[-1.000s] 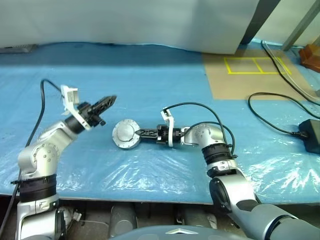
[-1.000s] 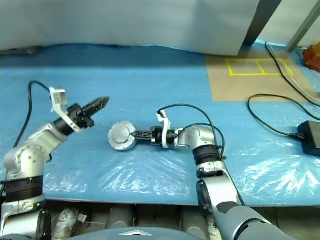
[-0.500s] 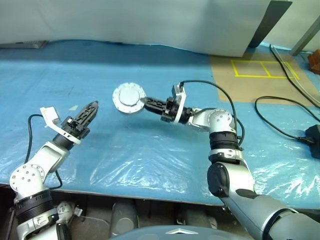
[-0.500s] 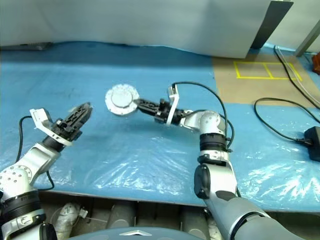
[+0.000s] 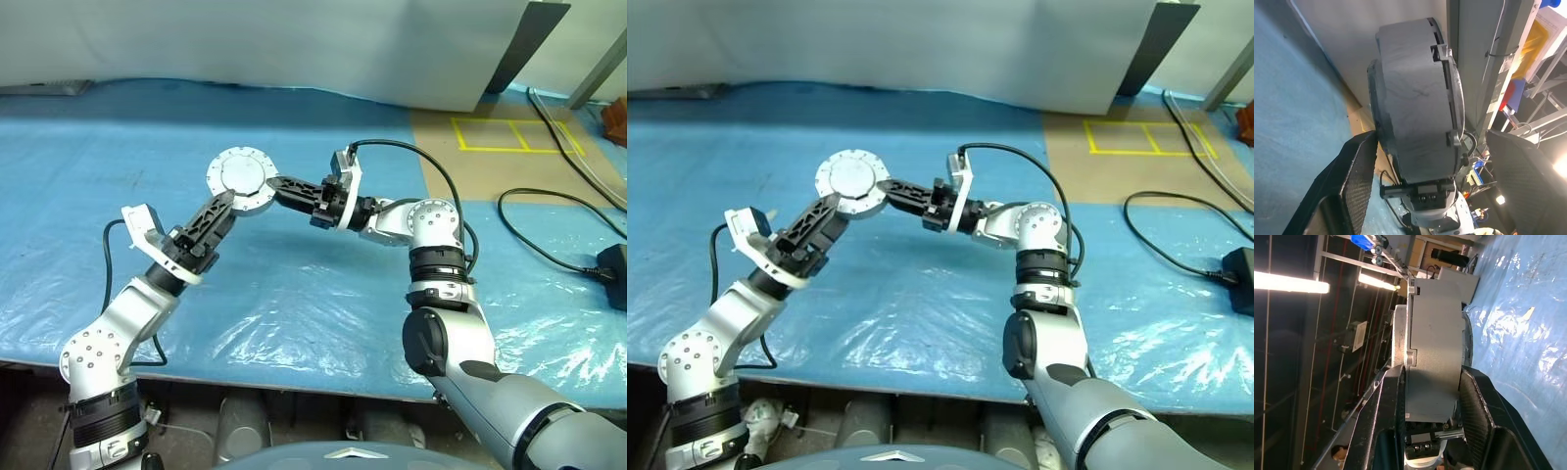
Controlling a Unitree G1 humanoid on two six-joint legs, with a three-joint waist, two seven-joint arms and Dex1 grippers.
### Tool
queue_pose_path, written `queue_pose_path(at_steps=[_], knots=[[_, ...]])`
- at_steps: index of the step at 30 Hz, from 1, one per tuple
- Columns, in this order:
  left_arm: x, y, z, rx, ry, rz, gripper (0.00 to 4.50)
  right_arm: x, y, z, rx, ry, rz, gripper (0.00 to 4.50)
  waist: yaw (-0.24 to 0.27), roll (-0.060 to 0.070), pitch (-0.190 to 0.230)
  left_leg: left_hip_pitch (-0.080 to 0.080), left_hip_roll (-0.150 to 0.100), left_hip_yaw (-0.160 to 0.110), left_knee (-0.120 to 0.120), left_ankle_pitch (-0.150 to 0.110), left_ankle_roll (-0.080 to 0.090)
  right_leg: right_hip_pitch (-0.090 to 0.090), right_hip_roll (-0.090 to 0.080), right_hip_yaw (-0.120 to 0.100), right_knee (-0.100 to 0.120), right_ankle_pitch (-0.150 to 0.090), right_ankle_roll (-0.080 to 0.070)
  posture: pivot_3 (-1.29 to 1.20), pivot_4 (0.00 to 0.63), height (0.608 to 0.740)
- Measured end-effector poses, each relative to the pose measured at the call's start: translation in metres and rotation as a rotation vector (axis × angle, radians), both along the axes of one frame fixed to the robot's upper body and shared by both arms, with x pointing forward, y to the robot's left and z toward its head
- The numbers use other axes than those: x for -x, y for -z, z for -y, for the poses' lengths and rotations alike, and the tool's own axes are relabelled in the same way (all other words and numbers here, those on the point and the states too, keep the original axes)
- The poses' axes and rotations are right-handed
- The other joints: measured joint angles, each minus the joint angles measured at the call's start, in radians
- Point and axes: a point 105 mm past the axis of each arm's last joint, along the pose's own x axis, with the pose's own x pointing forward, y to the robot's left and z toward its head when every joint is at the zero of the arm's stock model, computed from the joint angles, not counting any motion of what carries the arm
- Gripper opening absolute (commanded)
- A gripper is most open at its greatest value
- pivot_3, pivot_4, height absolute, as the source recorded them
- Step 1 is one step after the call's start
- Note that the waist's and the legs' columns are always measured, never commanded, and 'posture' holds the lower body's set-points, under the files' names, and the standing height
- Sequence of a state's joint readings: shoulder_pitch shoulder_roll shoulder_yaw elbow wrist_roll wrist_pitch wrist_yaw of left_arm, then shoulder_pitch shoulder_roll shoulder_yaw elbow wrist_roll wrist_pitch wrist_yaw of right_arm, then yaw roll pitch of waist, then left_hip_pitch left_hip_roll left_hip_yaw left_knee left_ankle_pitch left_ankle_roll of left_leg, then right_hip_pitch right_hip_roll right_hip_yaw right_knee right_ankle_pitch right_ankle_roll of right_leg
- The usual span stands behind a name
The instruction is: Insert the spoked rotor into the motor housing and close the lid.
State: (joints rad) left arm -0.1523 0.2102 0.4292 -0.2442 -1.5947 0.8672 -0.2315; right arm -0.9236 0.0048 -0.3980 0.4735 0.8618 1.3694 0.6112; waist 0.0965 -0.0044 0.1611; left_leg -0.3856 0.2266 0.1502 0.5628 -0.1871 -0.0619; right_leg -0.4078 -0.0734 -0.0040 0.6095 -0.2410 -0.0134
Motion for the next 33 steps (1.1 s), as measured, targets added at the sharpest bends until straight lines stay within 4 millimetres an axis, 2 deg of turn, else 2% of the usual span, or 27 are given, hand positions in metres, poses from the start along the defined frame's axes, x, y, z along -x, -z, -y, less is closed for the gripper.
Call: queue_pose_path(at_steps=[8,12,15,18,20,32,33], knots=[[-0.023,0.003,0.011,0.053,-0.017,-0.006,3.66,0.001,0.002,-0.001,0.027,-0.008,0.000,1.18,0.000,0.000,0.000,0.000,0.000,0.000,0.001,0.000,0.000,0.000,0.000,0.000,0.000,0.000,0.001,0.00,0.150,0.740],[-0.030,-0.002,0.023,0.059,0.008,0.015,3.66,0.001,0.003,-0.001,0.031,-0.010,-0.001,1.18,0.000,0.000,0.000,0.000,0.000,0.000,0.002,0.000,0.000,0.001,0.000,0.000,0.001,0.000,0.001,0.00,0.150,0.740],[-0.035,0.001,0.025,0.045,0.002,0.005,3.66,0.001,0.003,0.000,0.037,-0.009,-0.001,1.18,-0.001,0.000,0.000,0.000,0.000,0.000,0.003,0.000,0.000,0.000,0.000,0.001,0.002,0.001,0.001,0.00,0.150,0.740],[-0.037,0.002,0.026,0.037,-0.002,0.002,3.05,0.000,0.005,0.000,0.052,-0.004,-0.002,1.18,0.000,0.000,0.000,0.000,0.000,-0.001,0.003,0.000,0.000,0.000,0.000,0.001,0.003,0.001,0.001,0.00,0.150,0.740],[-0.038,0.003,0.025,0.040,0.000,-0.004,2.49,0.000,0.005,-0.001,0.060,0.001,0.001,1.18,0.000,0.000,0.000,0.000,-0.001,-0.001,0.004,0.000,0.000,0.000,0.000,0.001,0.003,0.001,0.001,0.00,0.150,0.740],[-0.047,0.005,0.036,0.028,-0.016,-0.015,2.47,-0.006,0.007,0.003,0.063,0.052,-0.001,1.18,0.000,0.000,0.000,0.001,0.000,-0.001,0.010,0.000,0.000,0.000,-0.001,0.002,0.011,0.000,0.001,0.00,0.150,0.740],[-0.048,0.005,0.036,0.027,-0.018,-0.016,2.47,-0.007,0.007,0.004,0.060,0.057,-0.001,1.53,0.000,0.000,0.000,0.001,0.000,-0.001,0.010,0.000,0.000,0.000,-0.001,0.002,0.011,0.000,0.001,0.00,0.150,0.740]])
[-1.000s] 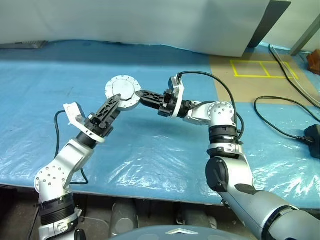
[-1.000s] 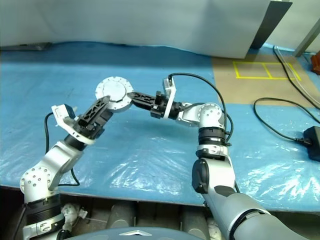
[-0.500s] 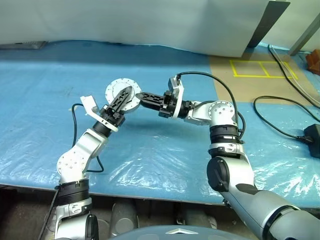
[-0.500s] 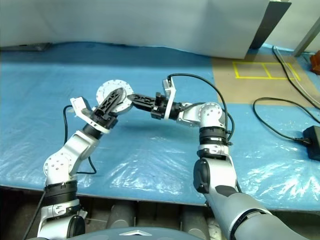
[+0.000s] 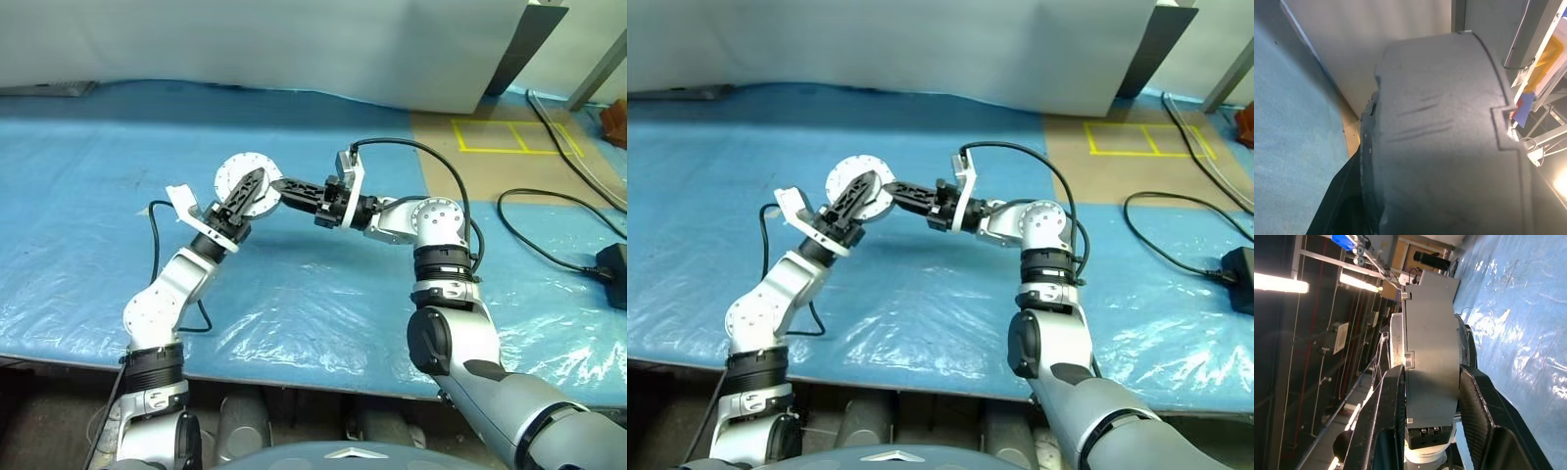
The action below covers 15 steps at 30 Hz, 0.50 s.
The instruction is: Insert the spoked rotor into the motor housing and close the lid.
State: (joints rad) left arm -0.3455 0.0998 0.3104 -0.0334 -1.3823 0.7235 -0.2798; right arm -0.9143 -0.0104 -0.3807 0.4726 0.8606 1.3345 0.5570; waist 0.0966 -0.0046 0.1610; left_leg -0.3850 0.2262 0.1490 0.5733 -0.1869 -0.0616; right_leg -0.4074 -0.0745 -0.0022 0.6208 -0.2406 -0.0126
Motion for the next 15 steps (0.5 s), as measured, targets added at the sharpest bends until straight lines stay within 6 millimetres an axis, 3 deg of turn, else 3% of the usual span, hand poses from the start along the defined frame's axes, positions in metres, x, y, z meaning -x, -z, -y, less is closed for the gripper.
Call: queue_pose_path(at_steps=[2,10,15], knots=[[-0.003,0.001,0.001,-0.017,-0.010,-0.001,2.47,-0.002,0.001,0.001,0.004,0.013,-0.002,2.14,0.000,0.000,0.000,0.000,0.000,0.000,0.000,0.000,0.000,0.000,0.000,0.000,0.000,0.000,0.000,0.00,0.150,0.740],[-0.012,0.005,0.000,-0.046,-0.033,-0.022,2.47,-0.004,0.008,0.002,0.014,0.029,-0.042,2.14,0.000,0.000,0.000,0.000,0.000,0.000,0.000,0.000,0.000,0.000,0.000,0.000,0.000,0.000,0.000,0.00,0.150,0.740],[-0.022,-0.009,-0.002,-0.043,-0.063,0.007,2.47,-0.009,-0.001,0.000,-0.002,0.049,-0.019,2.14,0.000,0.000,0.000,0.000,0.000,0.000,0.001,0.000,0.000,0.000,0.000,0.000,0.001,0.000,0.000,0.00,0.150,0.740]])
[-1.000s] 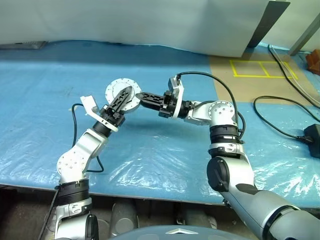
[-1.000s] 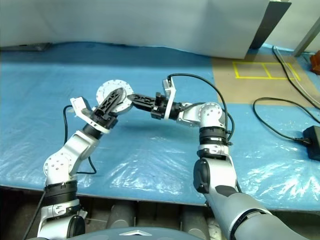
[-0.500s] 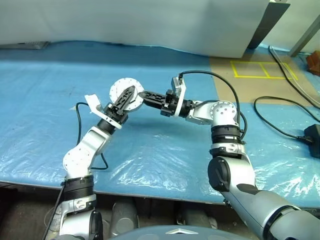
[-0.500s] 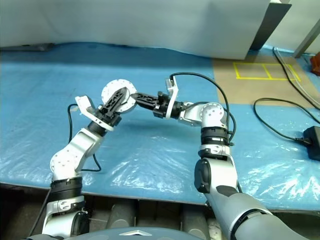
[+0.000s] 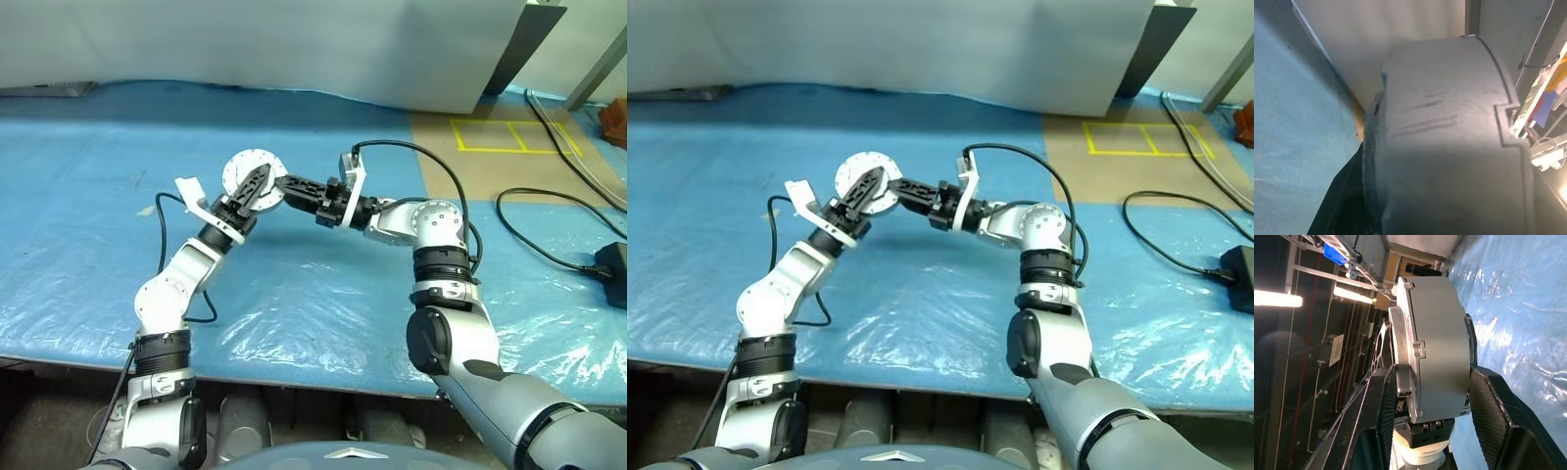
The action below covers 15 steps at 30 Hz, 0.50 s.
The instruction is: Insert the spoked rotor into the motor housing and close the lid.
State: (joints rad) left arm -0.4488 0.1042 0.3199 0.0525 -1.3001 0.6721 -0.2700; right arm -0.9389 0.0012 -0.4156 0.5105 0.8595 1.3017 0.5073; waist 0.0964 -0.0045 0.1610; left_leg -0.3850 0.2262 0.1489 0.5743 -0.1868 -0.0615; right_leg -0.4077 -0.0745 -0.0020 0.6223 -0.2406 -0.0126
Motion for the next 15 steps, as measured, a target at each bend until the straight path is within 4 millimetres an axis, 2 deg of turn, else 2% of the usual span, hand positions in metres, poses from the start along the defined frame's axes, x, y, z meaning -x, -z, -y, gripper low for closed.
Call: queue_pose_path(at_steps=[2,3,5,6,7,9,11,15], knots=[[-0.007,-0.010,-0.004,-0.020,-0.021,0.023,2.47,-0.003,-0.005,-0.003,-0.006,0.013,0.015,2.14,0.000,0.000,0.000,0.000,0.000,0.000,0.000,0.000,0.000,0.000,0.000,0.000,0.000,0.000,0.000,0.00,0.150,0.740],[-0.016,-0.014,-0.022,-0.050,-0.119,0.023,2.47,0.001,-0.002,-0.006,0.005,-0.017,0.001,2.14,-0.008,0.000,0.000,0.001,0.000,0.000,0.000,0.000,0.000,0.000,0.001,0.001,0.000,0.000,0.000,0.00,0.150,0.740],[-0.030,-0.011,-0.076,-0.083,-0.337,-0.022,2.47,0.008,0.001,-0.015,-0.001,-0.063,-0.013,2.14,-0.034,0.000,0.000,0.003,0.001,0.000,-0.001,0.000,0.000,0.000,0.002,0.002,0.001,0.000,0.000,0.00,0.150,0.740],[-0.032,-0.008,-0.100,-0.086,-0.426,-0.041,2.47,0.007,0.002,-0.013,0.003,-0.057,-0.016,2.14,-0.037,0.000,0.000,0.003,0.001,0.000,-0.001,0.000,0.000,0.000,0.002,0.002,0.000,0.000,0.000,0.00,0.150,0.740],[-0.033,-0.002,-0.119,-0.091,-0.494,-0.066,2.47,0.006,0.002,-0.011,0.006,-0.051,-0.015,2.14,-0.033,0.000,0.000,0.001,0.000,0.000,-0.002,0.000,0.000,0.000,0.001,0.001,-0.001,0.000,0.000,0.00,0.150,0.740],[-0.036,0.011,-0.145,-0.101,-0.582,-0.121,2.47,0.004,0.002,-0.007,0.010,-0.039,-0.012,2.14,-0.023,-0.001,0.000,-0.001,-0.001,-0.001,-0.001,0.000,0.000,0.000,0.001,0.000,-0.004,0.000,0.000,0.00,0.150,0.740],[-0.040,0.023,-0.158,-0.112,-0.626,-0.168,2.47,0.006,0.002,-0.010,0.007,-0.047,-0.013,2.14,-0.001,-0.001,0.000,-0.004,-0.001,-0.002,-0.001,0.000,0.000,0.000,0.001,-0.003,-0.004,0.000,0.000,0.00,0.150,0.740],[-0.049,0.030,-0.163,-0.163,-0.635,-0.189,2.47,0.008,0.003,-0.016,0.007,-0.064,-0.014,2.14,0.026,-0.002,0.001,-0.007,0.000,-0.003,0.001,0.000,0.000,0.000,0.000,-0.008,-0.003,0.000,0.000,0.00,0.150,0.740]])
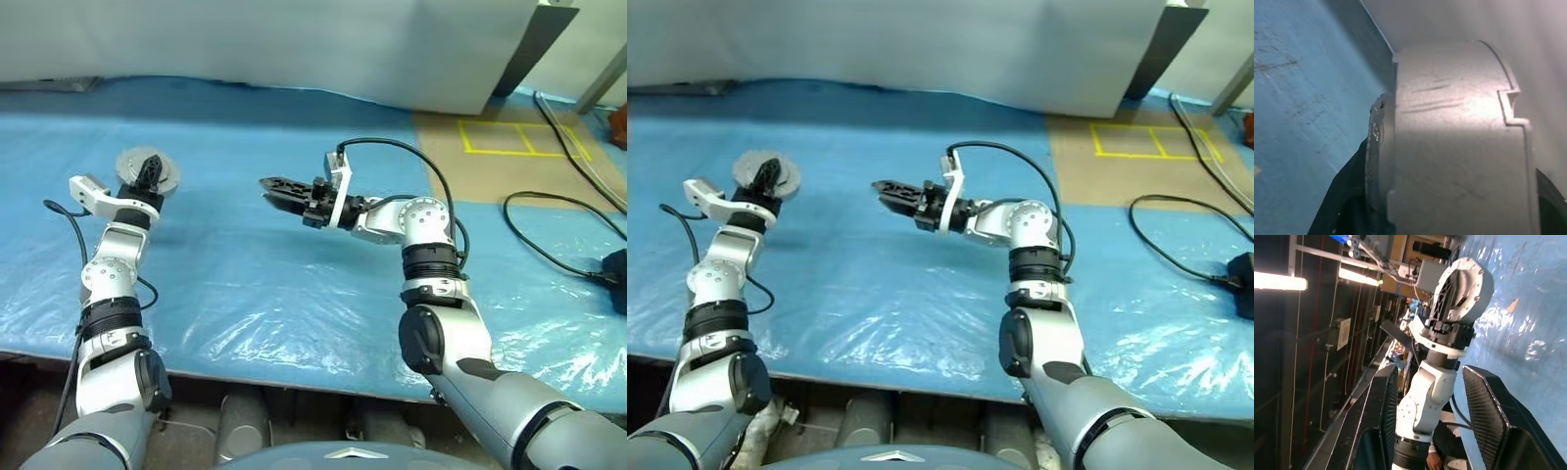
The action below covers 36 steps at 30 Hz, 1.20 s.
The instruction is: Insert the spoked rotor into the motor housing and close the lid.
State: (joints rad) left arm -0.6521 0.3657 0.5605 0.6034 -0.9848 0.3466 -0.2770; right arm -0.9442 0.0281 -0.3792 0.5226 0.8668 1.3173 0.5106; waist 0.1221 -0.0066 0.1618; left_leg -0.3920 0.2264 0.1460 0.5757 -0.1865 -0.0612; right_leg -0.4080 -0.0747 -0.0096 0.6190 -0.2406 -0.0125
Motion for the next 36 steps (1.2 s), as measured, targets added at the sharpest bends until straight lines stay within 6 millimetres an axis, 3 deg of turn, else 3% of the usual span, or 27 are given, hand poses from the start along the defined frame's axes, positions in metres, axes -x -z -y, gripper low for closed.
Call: queue_pose_path(at_steps=[4,8,12,15,21,30,33,36], knots=[[-0.008,0.005,-0.023,-0.083,-0.064,-0.054,2.47,-0.002,0.000,0.003,0.005,0.010,0.003,2.14,0.001,0.000,0.000,0.003,0.001,0.000,0.001,0.000,0.000,0.000,-0.001,0.000,0.004,0.000,0.000,0.00,0.150,0.740],[-0.010,0.023,-0.040,-0.147,-0.131,-0.155,2.47,-0.003,0.000,0.005,0.011,0.023,0.007,2.14,0.001,0.000,0.000,0.003,0.000,0.000,0.001,0.000,0.000,0.001,-0.001,0.001,0.004,0.000,0.000,0.00,0.150,0.740],[-0.008,0.049,-0.036,-0.178,-0.118,-0.248,3.67,-0.004,0.001,0.005,0.018,0.029,0.012,2.18,0.001,0.000,0.000,0.002,0.001,-0.001,0.001,0.000,0.000,0.000,0.000,0.000,0.003,0.000,0.000,0.00,0.150,0.740],[-0.007,0.054,-0.036,-0.176,-0.117,-0.255,4.45,-0.004,0.004,0.005,0.022,0.034,0.007,2.18,0.002,0.000,0.000,0.002,0.001,-0.001,0.001,0.000,0.000,0.000,-0.001,-0.001,0.004,0.000,0.000,0.00,0.150,0.740],[0.003,0.056,-0.057,-0.169,-0.173,-0.272,4.45,-0.005,0.007,0.005,0.031,0.045,0.004,2.18,-0.006,0.000,0.000,0.004,0.001,-0.001,0.001,0.000,0.000,0.000,-0.001,0.000,0.005,0.000,0.000,0.00,0.150,0.740],[0.068,0.065,-0.148,-0.190,-0.453,-0.373,4.45,-0.007,0.007,0.002,0.023,0.062,0.018,2.18,-0.025,0.000,0.000,0.004,0.001,-0.001,0.000,0.000,0.000,0.000,-0.001,-0.001,0.004,0.000,0.000,0.00,0.150,0.740],[0.084,0.049,-0.171,-0.200,-0.510,-0.336,4.45,-0.007,0.007,0.001,0.026,0.066,0.029,2.18,-0.019,-0.001,0.000,0.004,0.002,-0.001,0.000,0.000,0.000,0.001,-0.001,-0.001,0.004,0.000,0.000,0.00,0.150,0.740],[0.084,0.022,-0.180,-0.234,-0.524,-0.258,4.45,-0.007,0.007,0.000,0.027,0.060,0.038,2.18,-0.009,-0.001,0.000,0.004,0.001,-0.001,0.000,0.000,0.000,0.002,-0.002,-0.001,0.004,0.000,-0.001,0.00,0.150,0.740]])
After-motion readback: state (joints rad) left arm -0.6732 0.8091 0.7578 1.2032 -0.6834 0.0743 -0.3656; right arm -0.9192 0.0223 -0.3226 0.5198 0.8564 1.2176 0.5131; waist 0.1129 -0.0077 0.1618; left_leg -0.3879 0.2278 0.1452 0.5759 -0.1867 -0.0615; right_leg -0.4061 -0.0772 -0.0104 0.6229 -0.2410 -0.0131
